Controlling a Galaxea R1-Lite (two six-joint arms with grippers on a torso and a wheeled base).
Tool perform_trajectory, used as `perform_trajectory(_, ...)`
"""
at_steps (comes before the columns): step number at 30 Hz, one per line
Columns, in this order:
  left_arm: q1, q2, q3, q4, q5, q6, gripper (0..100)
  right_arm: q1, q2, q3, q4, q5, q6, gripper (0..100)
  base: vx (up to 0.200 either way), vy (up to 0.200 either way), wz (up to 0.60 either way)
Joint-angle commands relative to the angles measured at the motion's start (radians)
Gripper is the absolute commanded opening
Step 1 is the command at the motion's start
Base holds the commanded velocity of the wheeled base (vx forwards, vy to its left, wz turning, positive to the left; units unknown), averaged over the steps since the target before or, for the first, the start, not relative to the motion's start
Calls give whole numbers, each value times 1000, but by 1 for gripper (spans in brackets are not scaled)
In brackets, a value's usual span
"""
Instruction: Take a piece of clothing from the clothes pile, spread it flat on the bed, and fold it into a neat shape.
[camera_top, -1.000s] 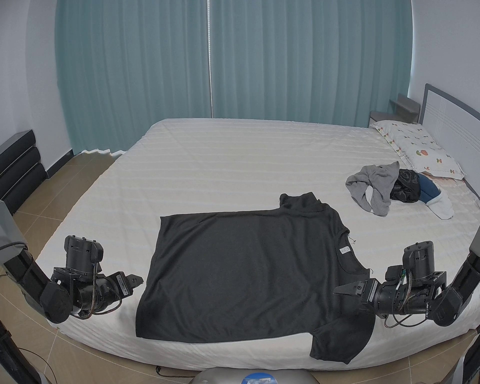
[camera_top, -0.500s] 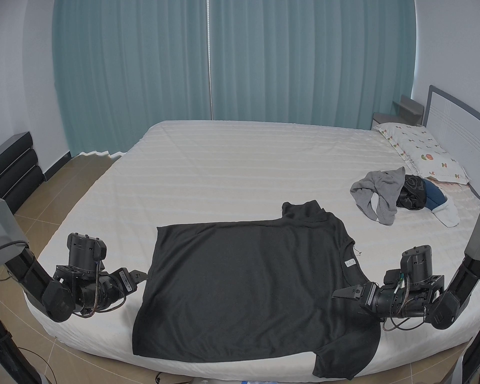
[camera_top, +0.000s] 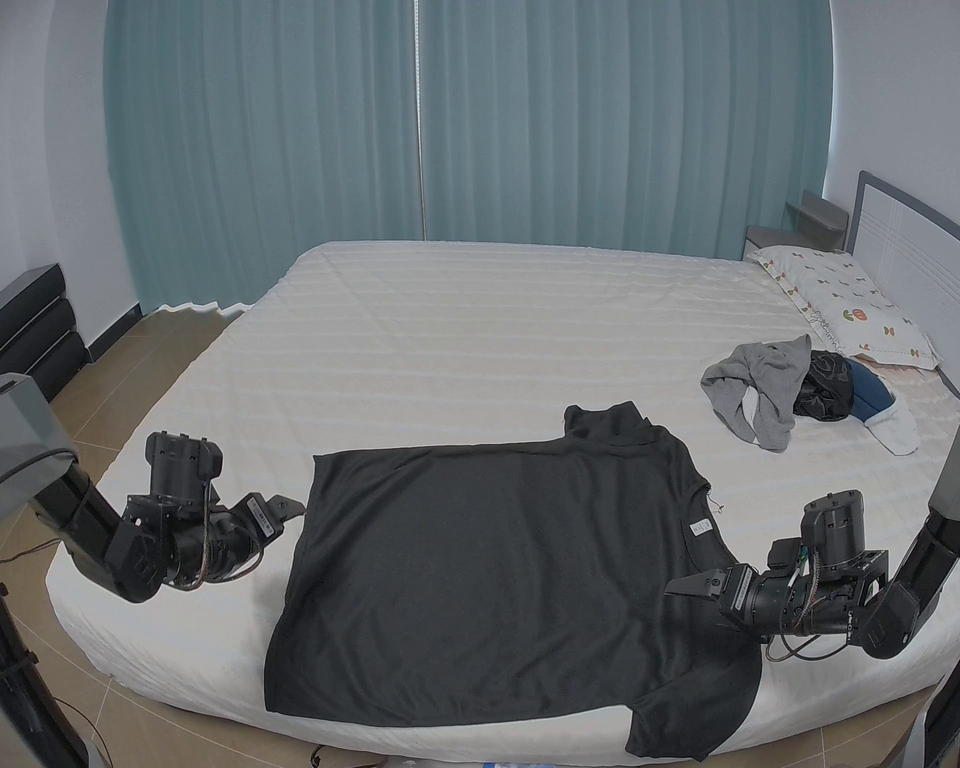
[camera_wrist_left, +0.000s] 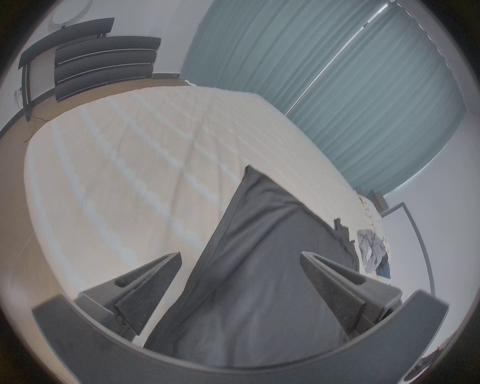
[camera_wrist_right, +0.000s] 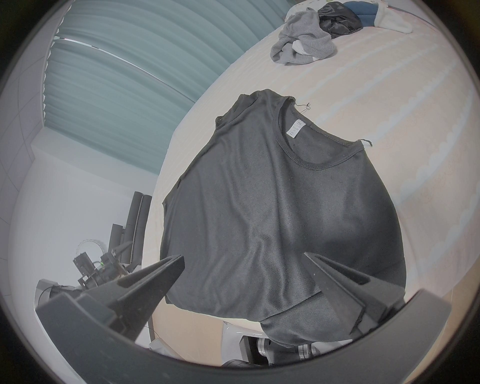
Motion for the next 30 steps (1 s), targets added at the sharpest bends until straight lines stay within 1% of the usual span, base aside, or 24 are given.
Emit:
perform_trajectory(1, 54, 219, -245, 15, -4, -1, 100, 1, -14, 14, -2, -1, -1, 100, 0, 0, 0)
perform_trajectory(2, 60, 250, -297, 26, -4, -1, 100, 1, -15, 17, -3, -3, -3, 100, 0, 0, 0)
perform_trajectory(3, 65, 262, -320, 33, -4, -1, 100, 1, -15, 18, -6, -3, -1, 100, 0, 0, 0)
perform_trajectory(4, 76, 299, -405, 70, -4, -1, 100, -1, -14, 24, -21, -1, -1, 100, 0, 0, 0)
perform_trajectory(5, 76, 299, -405, 70, -4, -1, 100, -1, -14, 24, -21, -1, -1, 100, 0, 0, 0)
perform_trajectory(6, 80, 344, -512, 127, -22, -1, 100, -1, -3, 32, -49, -1, -1, 100, 0, 0, 0)
perform_trajectory(7, 80, 359, -543, 144, -32, -1, 100, -1, 0, 33, -58, -1, -1, 100, 0, 0, 0)
perform_trajectory(8, 82, 391, -610, 173, -58, -2, 100, -2, 5, 40, -77, -3, -1, 100, 0, 0, 0)
perform_trajectory(10, 83, 430, -681, 191, -79, -5, 100, -5, 6, 47, -97, -1, -1, 100, 0, 0, 0)
perform_trajectory(13, 77, 479, -779, 193, -81, -24, 100, -8, 8, 53, -110, -1, -1, 100, 0, 0, 0)
perform_trajectory(16, 76, 514, -845, 193, -78, -45, 100, -8, 11, 53, -110, -1, 0, 100, 0, 0, 0)
perform_trajectory(17, 76, 535, -888, 194, -79, -62, 100, -8, 11, 53, -110, -1, 2, 100, 0, 0, 0)
perform_trajectory(18, 76, 535, -888, 194, -79, -62, 100, -8, 11, 53, -110, -1, 2, 100, 0, 0, 0)
perform_trajectory(19, 76, 555, -943, 204, -75, -102, 100, -8, 9, 53, -110, -1, 2, 100, 0, 0, 0)
perform_trajectory(20, 76, 566, -964, 211, -70, -110, 100, -8, 8, 53, -110, -1, 2, 100, 0, 0, 0)
perform_trajectory(25, 85, 623, -1029, 214, -55, -99, 100, -31, 8, 49, -110, 0, 0, 100, 0, 0, 0)
perform_trajectory(30, 90, 678, -1092, 211, -55, -99, 100, -31, 11, 53, -110, 2, 0, 100, 0, 0, 0)
